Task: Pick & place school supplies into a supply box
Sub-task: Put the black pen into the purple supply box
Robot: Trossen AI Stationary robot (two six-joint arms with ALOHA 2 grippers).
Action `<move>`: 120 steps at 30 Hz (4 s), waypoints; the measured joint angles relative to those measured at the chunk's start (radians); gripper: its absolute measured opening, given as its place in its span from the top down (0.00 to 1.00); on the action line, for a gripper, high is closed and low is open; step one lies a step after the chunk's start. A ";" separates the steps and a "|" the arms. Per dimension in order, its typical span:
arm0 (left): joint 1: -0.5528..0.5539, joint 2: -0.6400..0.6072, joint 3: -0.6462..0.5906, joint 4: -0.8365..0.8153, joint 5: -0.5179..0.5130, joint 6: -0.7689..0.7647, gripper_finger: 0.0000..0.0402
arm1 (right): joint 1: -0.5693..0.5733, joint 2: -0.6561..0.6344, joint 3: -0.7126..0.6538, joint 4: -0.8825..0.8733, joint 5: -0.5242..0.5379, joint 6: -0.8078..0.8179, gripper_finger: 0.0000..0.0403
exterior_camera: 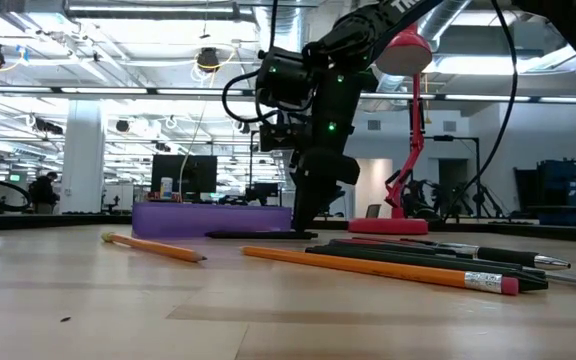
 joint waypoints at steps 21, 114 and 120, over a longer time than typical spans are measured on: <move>0.000 0.000 0.000 0.000 0.001 -0.014 0.68 | -0.019 0.029 0.001 0.013 -0.034 0.031 0.72; 0.000 0.000 0.000 -0.008 0.008 -0.016 0.68 | 0.144 0.055 0.085 0.266 0.655 -0.193 0.90; 0.000 0.000 0.000 -0.008 0.008 -0.017 0.68 | 0.125 0.055 0.085 0.299 0.621 -0.195 0.88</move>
